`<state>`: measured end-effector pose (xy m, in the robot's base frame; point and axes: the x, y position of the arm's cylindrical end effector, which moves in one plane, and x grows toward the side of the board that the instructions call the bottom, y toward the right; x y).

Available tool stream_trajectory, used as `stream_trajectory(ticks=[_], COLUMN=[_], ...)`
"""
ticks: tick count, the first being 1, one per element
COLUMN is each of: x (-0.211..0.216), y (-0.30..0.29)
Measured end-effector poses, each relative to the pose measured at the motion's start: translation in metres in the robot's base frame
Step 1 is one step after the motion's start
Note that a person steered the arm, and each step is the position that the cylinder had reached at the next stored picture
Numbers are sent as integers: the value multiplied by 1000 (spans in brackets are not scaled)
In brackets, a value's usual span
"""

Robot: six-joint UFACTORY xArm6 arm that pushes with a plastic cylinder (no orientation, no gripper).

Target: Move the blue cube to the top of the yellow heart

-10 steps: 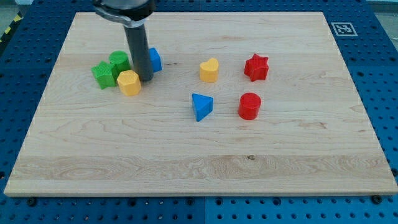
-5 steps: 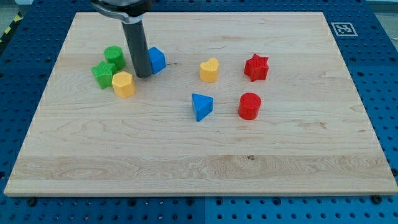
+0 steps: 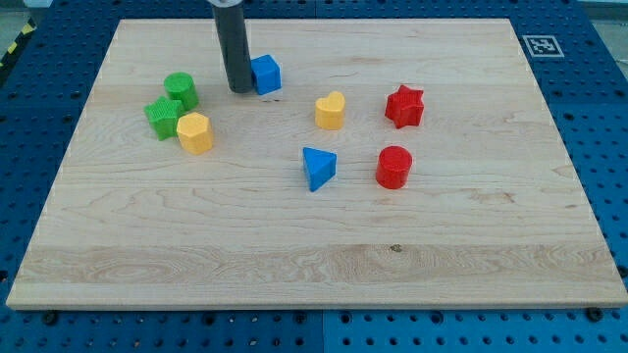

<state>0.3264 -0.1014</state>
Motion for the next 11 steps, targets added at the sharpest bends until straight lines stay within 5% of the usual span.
stream_trajectory(ticks=[3,11], x=[-36,0], y=[-10,42])
